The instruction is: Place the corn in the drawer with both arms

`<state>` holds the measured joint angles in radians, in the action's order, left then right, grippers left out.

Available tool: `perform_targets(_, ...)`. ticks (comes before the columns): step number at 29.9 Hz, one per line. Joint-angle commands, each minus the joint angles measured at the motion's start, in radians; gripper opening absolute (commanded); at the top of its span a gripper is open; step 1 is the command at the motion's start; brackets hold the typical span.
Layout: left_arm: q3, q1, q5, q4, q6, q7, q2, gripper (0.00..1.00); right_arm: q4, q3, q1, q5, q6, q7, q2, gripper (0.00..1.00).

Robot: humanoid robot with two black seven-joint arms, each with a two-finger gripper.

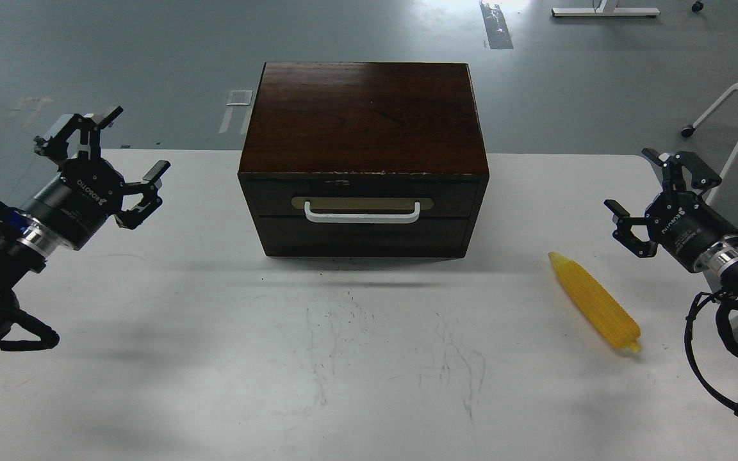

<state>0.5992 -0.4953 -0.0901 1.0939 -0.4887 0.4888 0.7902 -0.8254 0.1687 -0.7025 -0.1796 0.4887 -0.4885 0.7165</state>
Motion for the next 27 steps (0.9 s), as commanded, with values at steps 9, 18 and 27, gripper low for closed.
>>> perform_targets(9, -0.002, 0.001, 0.003, -0.002, 0.007, 0.0, -0.003, 0.99, 0.0, 0.005, 0.0, 0.0, 0.0, 0.0, 0.0, 0.99)
perform_targets(18, 0.005, -0.012, -0.011, -0.017, 0.0, 0.0, 0.046, 0.99, 0.003, 0.014, 0.0, 0.006, 0.0, 0.0, 0.003, 1.0)
perform_targets(27, 0.016, -0.147, -0.466, 0.136, 0.0, 0.0, 0.13, 0.99, 0.003, 0.02, -0.002, 0.008, 0.0, 0.0, 0.001, 1.0)
